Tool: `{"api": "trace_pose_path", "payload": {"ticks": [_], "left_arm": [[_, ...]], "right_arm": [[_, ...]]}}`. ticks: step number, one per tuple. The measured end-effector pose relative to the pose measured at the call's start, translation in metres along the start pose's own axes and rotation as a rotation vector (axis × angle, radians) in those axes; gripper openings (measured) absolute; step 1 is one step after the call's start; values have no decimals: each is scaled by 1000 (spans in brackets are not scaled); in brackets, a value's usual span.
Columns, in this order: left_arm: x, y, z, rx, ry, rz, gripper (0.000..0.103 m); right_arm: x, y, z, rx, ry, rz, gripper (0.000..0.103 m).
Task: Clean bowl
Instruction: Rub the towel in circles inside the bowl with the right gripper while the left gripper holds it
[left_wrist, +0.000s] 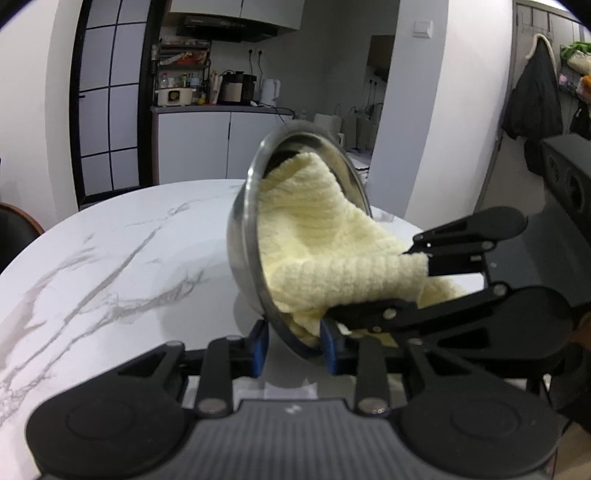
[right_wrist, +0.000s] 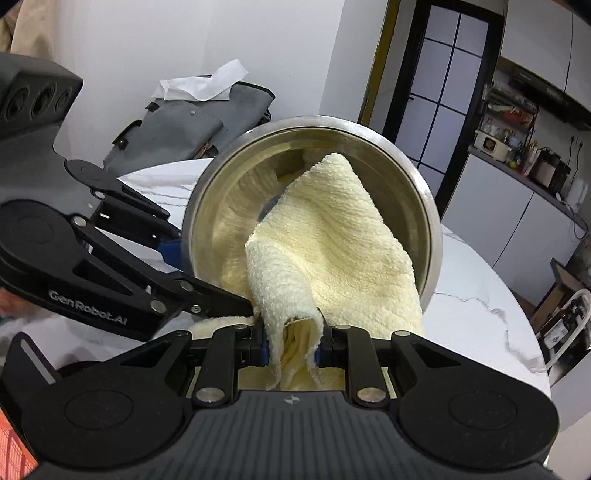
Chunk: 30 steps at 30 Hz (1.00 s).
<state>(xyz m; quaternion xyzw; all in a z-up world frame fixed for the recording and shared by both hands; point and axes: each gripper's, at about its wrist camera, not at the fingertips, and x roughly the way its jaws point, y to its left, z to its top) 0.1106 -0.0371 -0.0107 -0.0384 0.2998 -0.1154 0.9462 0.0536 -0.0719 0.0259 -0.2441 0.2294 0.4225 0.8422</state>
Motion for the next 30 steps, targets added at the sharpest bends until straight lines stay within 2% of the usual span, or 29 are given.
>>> {"api": "trace_pose_path", "payload": {"ticks": [3,6,12,14,19,22,25,30], "left_arm": [[-6,4,3,-1,-16,-2,26],[-13,7,5,-7,-33,-5,24],[-23,10,6,-10,-58,-13,22],[-24,10,6,-12,-66,-17,22],[-24,13,8,-29,-81,-24,22],[-18,11,5,-27,-69,-16,29],[-12,11,3,-34,-53,-20,31],[0,5,-1,-34,-10,-22,31]], "right_arm": [[0,2,0,-22,2,-21,23],[-1,4,0,-63,-2,-79,23],[-13,-3,3,-66,-75,-185,23],[-12,-3,3,-72,-71,-188,22],[-3,0,1,-96,-28,-161,22],[0,3,1,-106,-5,-139,23],[1,6,-1,-111,4,-126,23],[-2,1,-1,-24,-1,-34,23]]}}
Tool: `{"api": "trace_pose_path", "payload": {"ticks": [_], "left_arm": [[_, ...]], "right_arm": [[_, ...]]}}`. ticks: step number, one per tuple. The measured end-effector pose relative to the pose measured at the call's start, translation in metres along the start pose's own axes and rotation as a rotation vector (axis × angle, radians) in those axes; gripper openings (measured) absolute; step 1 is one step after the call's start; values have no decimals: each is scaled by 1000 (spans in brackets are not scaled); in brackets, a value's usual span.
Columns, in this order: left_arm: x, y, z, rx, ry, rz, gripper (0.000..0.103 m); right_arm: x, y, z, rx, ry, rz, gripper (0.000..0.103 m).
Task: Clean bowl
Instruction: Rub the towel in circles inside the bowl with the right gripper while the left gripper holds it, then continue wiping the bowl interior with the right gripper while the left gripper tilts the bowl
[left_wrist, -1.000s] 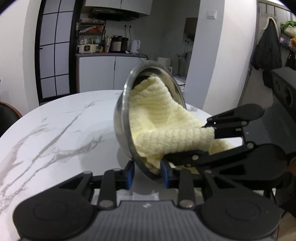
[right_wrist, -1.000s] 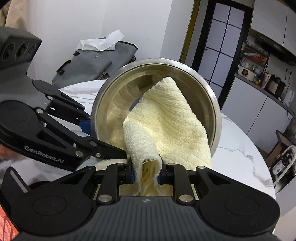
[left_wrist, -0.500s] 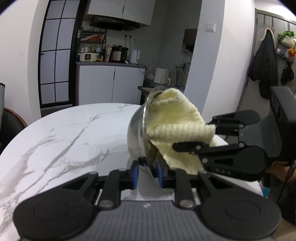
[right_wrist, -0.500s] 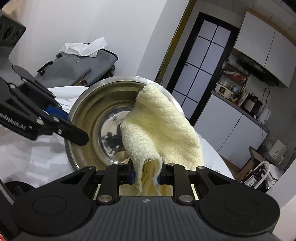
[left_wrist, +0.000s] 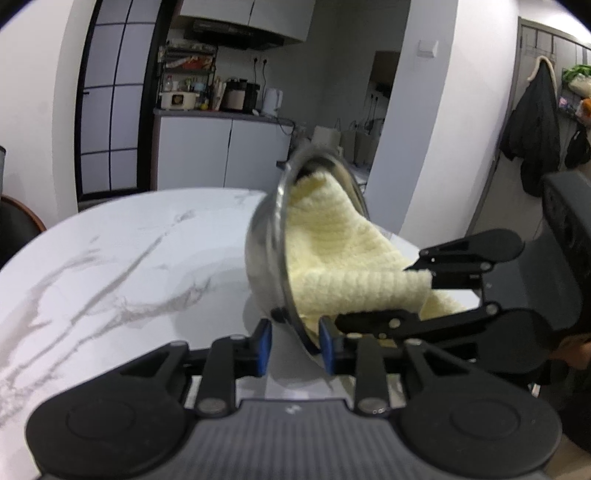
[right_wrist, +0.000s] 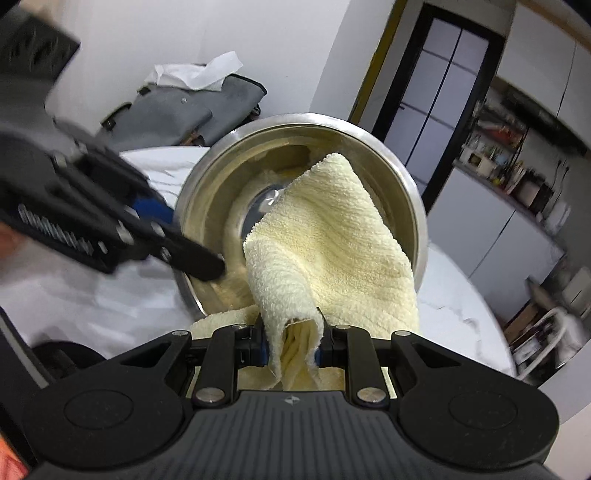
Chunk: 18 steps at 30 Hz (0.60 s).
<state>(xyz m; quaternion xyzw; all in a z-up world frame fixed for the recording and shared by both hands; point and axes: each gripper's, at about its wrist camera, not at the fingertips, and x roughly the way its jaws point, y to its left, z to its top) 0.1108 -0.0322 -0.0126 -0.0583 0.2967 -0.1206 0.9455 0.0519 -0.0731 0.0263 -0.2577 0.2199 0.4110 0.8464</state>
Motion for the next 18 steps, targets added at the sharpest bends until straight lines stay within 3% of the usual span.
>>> {"api": "trace_pose_path", "payload": {"ticks": [3,8,15,18], "left_arm": [[4,-4,-1,7,18,7,31],[-2,0,1,-3,5,-8,24],[-29,7,10,10,-72,2,20],[-32,8,11,10,-84,-1,20]], "right_arm": [[-2,-2,1,51,-5,61,23],[-2,-1,-1,41,-3,58,23],[-10,-4,0,-19,-50,-109,23],[-13,-9,1,-16,-75,-132,23]]}}
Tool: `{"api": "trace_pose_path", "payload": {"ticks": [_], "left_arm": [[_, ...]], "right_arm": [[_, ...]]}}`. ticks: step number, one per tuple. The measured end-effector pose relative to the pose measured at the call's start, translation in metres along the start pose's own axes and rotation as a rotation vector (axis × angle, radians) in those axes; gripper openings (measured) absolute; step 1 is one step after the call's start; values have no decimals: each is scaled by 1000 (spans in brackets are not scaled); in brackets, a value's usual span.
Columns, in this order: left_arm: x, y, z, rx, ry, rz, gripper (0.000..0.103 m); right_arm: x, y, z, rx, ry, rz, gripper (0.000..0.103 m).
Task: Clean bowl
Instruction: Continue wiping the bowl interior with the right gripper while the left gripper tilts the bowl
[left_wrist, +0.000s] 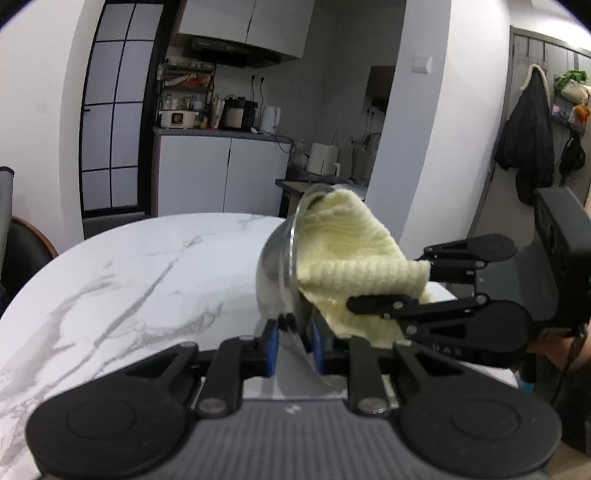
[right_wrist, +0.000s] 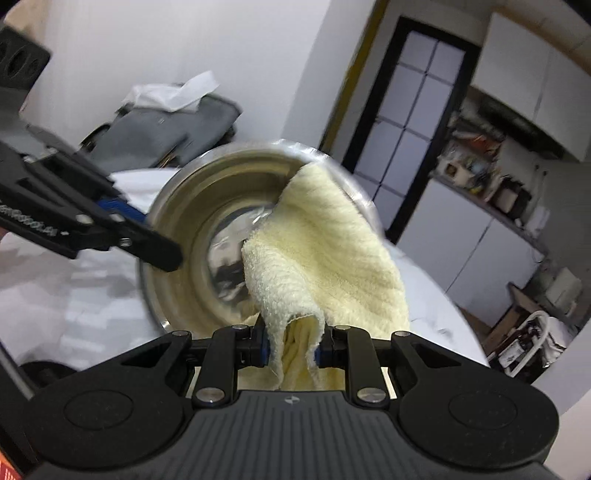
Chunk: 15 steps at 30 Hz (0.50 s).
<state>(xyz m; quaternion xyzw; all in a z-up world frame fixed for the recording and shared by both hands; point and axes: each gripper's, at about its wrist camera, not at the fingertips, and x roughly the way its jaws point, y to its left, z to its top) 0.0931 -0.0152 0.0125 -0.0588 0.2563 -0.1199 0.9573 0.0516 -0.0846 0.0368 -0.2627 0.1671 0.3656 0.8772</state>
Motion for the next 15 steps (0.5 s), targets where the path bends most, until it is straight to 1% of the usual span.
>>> {"api": "trace_pose_path", "payload": {"ticks": [5,7,9,10,12,13,15], "left_arm": [[2,-1,-2,3,-6,-4,20],[6,0,-3,-3,0,-2,29],[8,1,-3,-16,3,-2,33],[11,1,-4,-25,12,-7,33],[14,0,-6,-29,27,-13,34],[17,-2,-7,-26,41,-11,39],[21,-5,-11,-13,58,-4,41]], "right_arm": [[8,5,-2,-47,24,-5,23],[11,7,-4,-55,46,16,23],[13,11,-5,-63,62,31,23],[13,12,-5,-68,68,37,23],[14,14,-5,-55,79,63,23],[14,12,-4,-33,80,79,23],[13,10,-4,-5,79,99,23]]}}
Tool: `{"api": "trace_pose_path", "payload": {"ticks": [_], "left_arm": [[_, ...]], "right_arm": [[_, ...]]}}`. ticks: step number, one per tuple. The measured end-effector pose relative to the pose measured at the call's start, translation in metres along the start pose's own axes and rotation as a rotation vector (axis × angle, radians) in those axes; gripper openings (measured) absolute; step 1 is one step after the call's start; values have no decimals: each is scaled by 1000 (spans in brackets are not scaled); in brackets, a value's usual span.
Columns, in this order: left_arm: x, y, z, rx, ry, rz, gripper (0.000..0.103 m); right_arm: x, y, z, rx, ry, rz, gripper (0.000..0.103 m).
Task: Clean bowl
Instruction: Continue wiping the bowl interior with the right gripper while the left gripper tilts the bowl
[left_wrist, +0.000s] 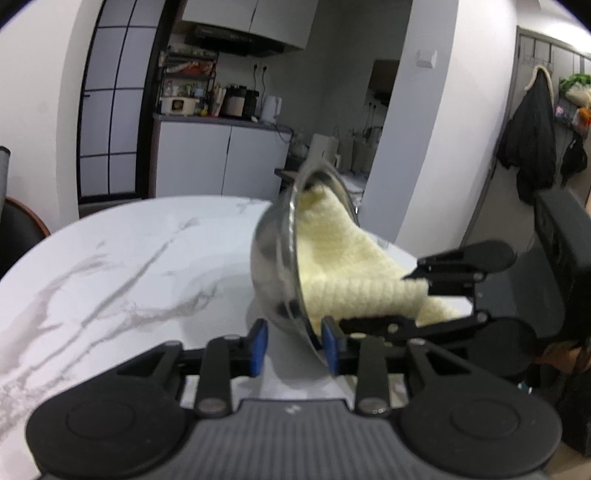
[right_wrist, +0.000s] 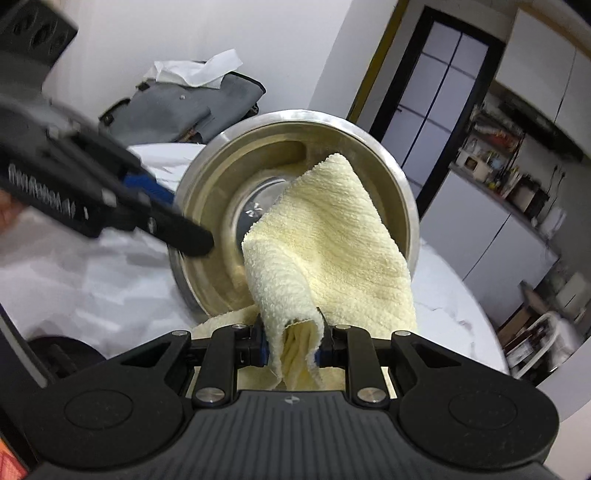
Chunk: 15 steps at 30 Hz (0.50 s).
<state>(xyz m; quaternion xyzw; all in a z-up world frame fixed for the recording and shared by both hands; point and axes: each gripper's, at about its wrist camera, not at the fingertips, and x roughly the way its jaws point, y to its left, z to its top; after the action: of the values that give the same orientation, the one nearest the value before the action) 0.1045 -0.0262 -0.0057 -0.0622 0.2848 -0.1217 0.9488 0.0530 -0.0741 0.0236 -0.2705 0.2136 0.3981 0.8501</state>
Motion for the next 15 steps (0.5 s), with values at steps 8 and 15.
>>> {"api": "trace_pose_path", "payload": {"ticks": [8,15], "left_arm": [[11,-7,-4,9,33,-18,25],[-1,-3,3,14,-13,-18,17]], "right_arm": [[-2,-2,-2,58,-9,77,23],[-1,-3,-5,-14,-19,-81,23]]}}
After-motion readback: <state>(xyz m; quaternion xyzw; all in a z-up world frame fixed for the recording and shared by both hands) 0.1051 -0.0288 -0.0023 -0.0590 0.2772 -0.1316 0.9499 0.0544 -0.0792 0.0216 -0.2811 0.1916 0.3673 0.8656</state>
